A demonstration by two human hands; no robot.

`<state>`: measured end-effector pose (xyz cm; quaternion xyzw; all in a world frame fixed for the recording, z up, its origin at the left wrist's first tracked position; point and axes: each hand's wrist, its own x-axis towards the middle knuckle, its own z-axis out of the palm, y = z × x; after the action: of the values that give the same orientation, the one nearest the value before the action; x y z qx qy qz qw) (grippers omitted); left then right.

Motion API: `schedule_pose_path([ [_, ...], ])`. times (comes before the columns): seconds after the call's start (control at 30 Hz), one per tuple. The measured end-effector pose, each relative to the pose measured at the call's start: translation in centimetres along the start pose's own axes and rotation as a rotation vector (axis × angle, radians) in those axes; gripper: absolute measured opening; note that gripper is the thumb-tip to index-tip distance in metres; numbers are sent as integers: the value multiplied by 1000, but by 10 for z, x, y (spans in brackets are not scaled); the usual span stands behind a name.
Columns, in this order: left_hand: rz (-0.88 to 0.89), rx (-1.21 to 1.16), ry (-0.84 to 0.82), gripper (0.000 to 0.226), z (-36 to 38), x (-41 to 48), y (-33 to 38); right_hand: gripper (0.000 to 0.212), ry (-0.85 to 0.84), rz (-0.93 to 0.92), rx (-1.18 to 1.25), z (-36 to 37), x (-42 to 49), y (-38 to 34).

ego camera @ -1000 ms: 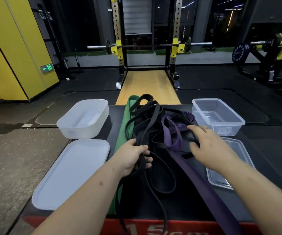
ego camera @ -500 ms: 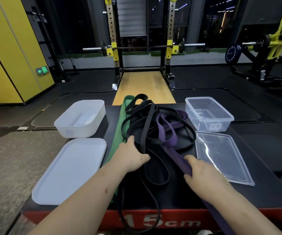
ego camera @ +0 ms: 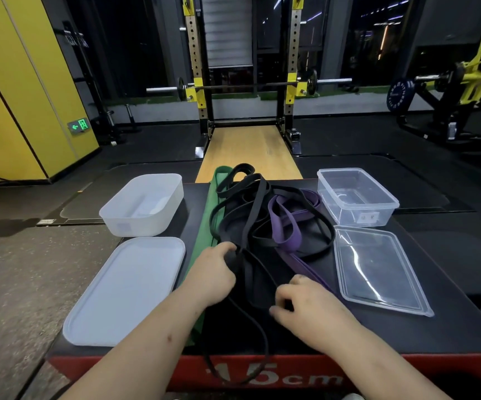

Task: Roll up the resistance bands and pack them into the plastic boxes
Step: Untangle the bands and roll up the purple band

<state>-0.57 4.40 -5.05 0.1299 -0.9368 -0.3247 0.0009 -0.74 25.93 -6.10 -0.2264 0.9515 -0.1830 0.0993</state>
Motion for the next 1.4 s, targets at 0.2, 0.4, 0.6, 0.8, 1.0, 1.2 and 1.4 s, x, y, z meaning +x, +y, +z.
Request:
schedule_pose_path([
  [0.2,-9,4,8,56,1,-2,-11,30,258,271,599,-41,-3,26],
  [0.4,104,64,1,53,13,-6,-3,36,452,248,1280,-73,-14,41],
  [0.6,248,315,-58,95,20,-9,0,15,669,176,1685,-92,-13,44],
  [0.8,83,359,-135,60,19,-1,6,12,632,82,1649,-110,-3,35],
  [1.0,-97,138,-21,52,12,7,2,13,995,-73,1597,-128,-9,45],
  [1.2,-91,188,-40,63,15,3,4,17,658,39,1398,-70,-17,30],
  [1.4,59,235,-33,63,16,-1,4,19,572,100,1480,-47,-22,26],
])
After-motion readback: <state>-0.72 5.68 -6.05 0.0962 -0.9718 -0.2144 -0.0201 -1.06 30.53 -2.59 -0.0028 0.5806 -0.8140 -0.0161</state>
